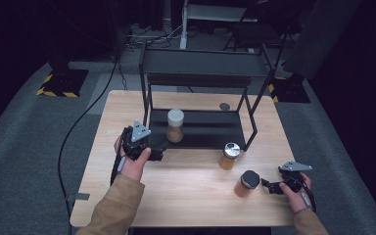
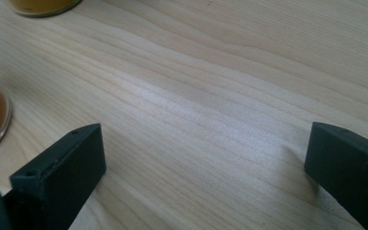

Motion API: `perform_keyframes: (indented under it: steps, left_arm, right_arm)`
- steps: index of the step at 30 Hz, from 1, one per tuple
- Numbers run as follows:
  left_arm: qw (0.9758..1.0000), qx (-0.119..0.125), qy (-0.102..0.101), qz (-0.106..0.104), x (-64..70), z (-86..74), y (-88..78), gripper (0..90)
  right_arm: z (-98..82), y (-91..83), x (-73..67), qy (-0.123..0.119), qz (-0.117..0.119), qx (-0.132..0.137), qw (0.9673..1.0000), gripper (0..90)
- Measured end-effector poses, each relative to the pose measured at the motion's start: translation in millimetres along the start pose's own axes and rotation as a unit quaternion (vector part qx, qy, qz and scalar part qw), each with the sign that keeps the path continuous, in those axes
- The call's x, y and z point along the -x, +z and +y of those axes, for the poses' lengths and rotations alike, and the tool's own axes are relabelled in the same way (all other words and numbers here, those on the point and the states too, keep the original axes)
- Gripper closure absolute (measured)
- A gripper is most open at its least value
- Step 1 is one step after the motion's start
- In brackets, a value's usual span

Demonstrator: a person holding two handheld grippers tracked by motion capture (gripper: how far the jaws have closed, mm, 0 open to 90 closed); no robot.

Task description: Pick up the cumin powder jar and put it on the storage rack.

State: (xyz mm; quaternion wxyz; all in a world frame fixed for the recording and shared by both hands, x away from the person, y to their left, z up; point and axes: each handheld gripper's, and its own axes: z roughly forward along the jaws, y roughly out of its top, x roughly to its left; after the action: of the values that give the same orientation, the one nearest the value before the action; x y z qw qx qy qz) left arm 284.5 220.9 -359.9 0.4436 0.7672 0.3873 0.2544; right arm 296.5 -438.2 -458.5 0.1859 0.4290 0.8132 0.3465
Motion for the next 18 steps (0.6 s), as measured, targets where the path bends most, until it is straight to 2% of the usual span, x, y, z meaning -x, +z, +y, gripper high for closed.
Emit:
perform_keyframes:
  steps: [6,11,18]
  left_arm:
    - [1.0000,-0.009,0.003,0.001,3.9,-13.9,1.4,2.6]
    - [0.9998,-0.019,-0.001,0.002,5.6,-27.8,5.0,2.6]
    - [0.9995,-0.029,-0.011,0.003,7.2,-47.0,9.4,2.7]
  right_arm:
    - [-0.5,-0.2,-0.2,-0.003,0.003,0.001,1.0000,0.0]
    - [-1.4,-1.0,5.9,-0.019,0.019,0.001,0.9996,0.0]
    - [-1.4,-1.0,7.1,-0.022,0.022,0.001,0.9995,0.0]
